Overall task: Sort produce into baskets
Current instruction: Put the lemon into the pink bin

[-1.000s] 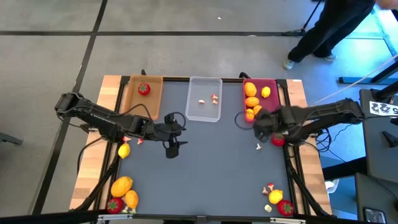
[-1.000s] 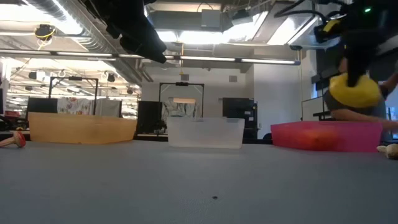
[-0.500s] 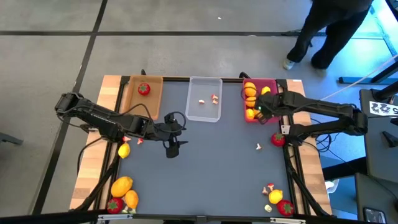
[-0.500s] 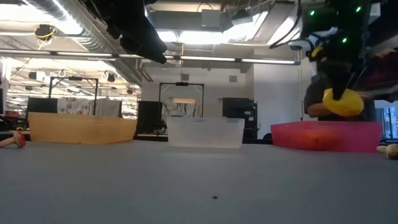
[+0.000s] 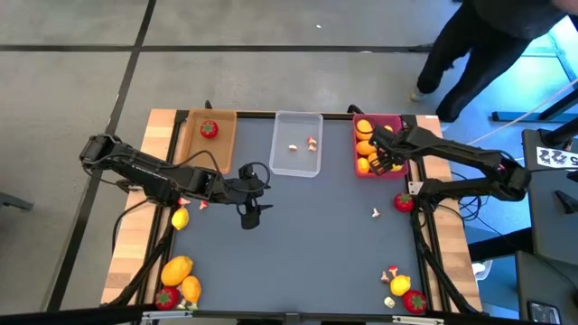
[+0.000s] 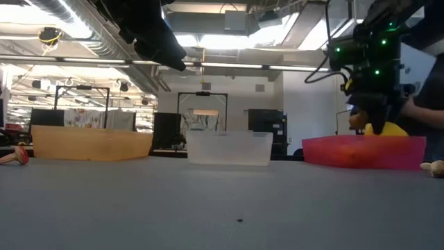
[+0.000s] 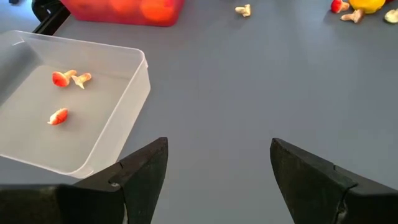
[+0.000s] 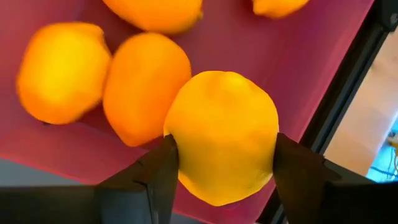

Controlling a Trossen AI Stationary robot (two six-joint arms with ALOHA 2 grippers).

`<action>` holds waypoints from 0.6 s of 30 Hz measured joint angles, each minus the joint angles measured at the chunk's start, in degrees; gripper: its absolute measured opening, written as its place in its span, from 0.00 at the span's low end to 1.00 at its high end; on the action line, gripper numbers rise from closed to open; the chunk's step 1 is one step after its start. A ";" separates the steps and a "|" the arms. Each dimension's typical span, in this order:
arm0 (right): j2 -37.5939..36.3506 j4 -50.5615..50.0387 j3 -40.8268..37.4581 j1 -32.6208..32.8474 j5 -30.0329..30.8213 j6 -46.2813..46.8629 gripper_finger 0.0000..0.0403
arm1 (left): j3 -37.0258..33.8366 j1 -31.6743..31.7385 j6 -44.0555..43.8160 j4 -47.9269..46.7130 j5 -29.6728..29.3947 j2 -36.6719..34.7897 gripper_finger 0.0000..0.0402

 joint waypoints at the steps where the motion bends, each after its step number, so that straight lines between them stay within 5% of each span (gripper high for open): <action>1: 0.21 0.04 -0.44 0.00 -0.25 0.02 0.55 | 0.00 0.00 0.01 0.00 0.00 0.00 0.69; 18: 0.32 1.44 -0.10 0.17 2.78 -3.41 0.75 | 0.00 -0.02 2.50 0.99 -0.16 0.00 0.69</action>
